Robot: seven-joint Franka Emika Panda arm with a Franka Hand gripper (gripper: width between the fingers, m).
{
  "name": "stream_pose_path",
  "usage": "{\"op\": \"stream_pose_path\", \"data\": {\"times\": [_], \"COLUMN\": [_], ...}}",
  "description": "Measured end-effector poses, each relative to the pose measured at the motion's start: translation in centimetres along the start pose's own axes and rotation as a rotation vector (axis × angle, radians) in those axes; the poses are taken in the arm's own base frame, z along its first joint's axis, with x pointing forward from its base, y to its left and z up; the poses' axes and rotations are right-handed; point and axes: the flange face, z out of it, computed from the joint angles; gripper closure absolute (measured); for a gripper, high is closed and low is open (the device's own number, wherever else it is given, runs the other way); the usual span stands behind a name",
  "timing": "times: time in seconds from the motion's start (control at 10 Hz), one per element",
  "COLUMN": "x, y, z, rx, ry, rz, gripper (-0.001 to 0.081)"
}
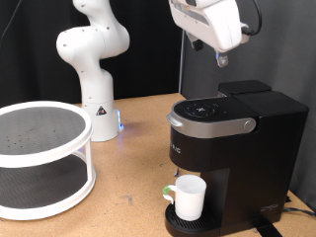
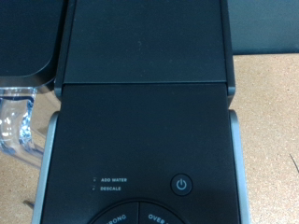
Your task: Make a cup of coffee with the keurig machine
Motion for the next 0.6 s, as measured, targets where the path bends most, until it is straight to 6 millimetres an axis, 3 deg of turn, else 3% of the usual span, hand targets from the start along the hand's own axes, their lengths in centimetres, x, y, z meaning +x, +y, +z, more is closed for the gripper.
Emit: {"op": "stream_pose_path", "data": {"times": [0.6], "x": [0.35], "y": [-0.27], "z": [-0.47], "rx": [-0.001], "ry": [0.012], "rz": [-0.007], "gripper": [0.0001]}}
